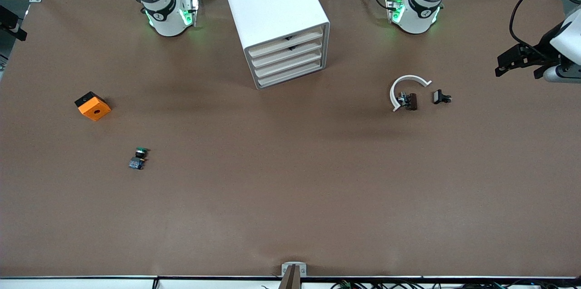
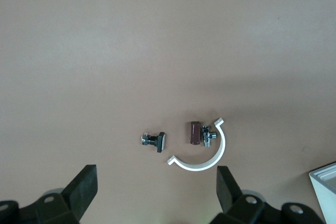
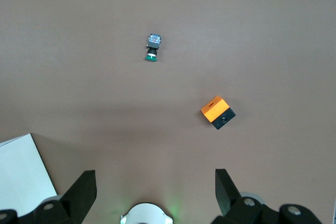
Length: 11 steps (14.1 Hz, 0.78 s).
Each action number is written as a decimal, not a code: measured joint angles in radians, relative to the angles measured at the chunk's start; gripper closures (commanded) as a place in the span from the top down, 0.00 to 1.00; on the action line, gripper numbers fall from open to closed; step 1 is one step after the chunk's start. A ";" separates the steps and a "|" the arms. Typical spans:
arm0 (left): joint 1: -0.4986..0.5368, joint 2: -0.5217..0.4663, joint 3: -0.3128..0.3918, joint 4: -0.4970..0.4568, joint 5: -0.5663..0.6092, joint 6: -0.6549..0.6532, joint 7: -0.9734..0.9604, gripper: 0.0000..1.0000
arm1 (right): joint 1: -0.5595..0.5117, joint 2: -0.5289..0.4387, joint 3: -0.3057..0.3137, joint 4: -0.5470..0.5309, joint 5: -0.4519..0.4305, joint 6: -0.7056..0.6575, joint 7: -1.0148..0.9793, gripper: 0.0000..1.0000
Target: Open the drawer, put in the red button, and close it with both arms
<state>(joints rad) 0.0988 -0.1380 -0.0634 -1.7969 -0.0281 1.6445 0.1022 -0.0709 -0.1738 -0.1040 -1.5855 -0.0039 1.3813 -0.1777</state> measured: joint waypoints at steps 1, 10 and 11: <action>-0.001 0.000 -0.001 0.017 0.000 -0.006 -0.009 1.00 | 0.000 0.000 0.000 0.000 0.000 0.000 0.000 1.00; -0.009 0.068 -0.016 0.126 0.000 -0.029 -0.049 1.00 | 0.000 0.000 -0.001 -0.001 0.000 0.000 0.000 1.00; -0.010 0.080 -0.017 0.140 0.000 -0.040 -0.057 1.00 | 0.000 0.000 -0.001 -0.001 0.000 0.000 0.000 1.00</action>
<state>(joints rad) 0.0887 -0.0581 -0.0808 -1.6568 -0.0280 1.6042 0.0449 -0.0709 -0.1738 -0.1047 -1.5870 -0.0039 1.3813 -0.1777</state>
